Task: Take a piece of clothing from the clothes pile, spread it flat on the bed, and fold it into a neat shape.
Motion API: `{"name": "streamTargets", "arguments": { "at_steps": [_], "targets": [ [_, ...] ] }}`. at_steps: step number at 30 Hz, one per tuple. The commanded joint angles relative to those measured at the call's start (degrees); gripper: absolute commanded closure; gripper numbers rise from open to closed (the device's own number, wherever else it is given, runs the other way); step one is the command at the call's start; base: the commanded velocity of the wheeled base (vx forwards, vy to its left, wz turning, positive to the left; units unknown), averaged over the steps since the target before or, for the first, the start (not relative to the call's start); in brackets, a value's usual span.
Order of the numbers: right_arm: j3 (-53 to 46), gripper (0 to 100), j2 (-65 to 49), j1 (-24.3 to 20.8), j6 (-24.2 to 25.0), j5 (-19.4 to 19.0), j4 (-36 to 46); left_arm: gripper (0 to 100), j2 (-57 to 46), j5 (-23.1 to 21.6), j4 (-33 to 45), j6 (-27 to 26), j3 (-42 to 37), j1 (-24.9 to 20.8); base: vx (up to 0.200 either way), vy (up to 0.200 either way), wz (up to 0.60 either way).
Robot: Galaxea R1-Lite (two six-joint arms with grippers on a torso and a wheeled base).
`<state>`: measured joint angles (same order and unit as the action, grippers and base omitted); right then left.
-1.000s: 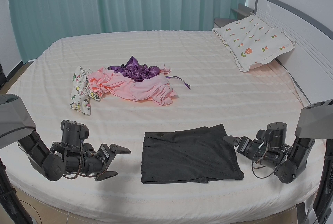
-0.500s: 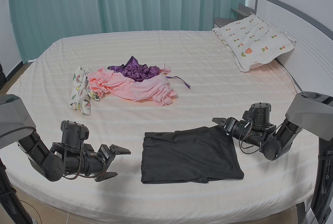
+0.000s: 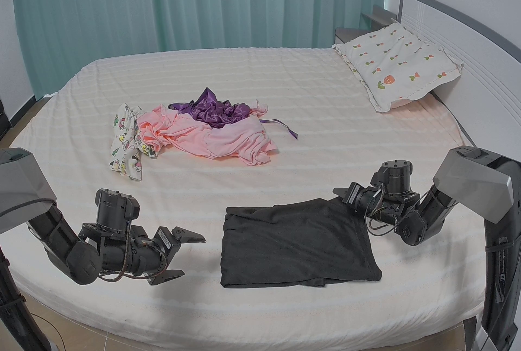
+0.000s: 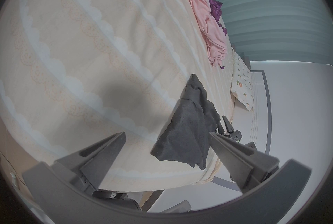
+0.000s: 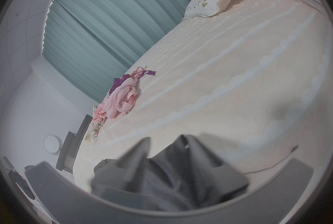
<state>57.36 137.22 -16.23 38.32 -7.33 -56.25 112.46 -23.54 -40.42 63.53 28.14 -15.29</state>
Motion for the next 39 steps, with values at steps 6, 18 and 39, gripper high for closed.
{"name": "streamTargets", "arguments": {
  "at_steps": [6, 18, 39],
  "targets": [
    [1.0, 100, 0.68, 1.9, 0.36, -0.06, -0.09, 0, 0.13, 0.07, -0.09, -0.07, -0.01, -0.27, 0.0, 0.0, 0.0],
    [2.94, 100, 1.83, 4.89, 2.03, 0.21, -0.18, 0, 0.13, 0.07, -0.09, -0.07, -0.01, -0.27, 0.0, 0.0, 0.0],
    [-0.14, 0, 0.16, 6.38, 2.03, 0.12, -0.79, 0, 0.39, 0.07, -0.09, -0.07, -0.01, -0.36, 0.0, 0.0, 0.0]
  ]
}}
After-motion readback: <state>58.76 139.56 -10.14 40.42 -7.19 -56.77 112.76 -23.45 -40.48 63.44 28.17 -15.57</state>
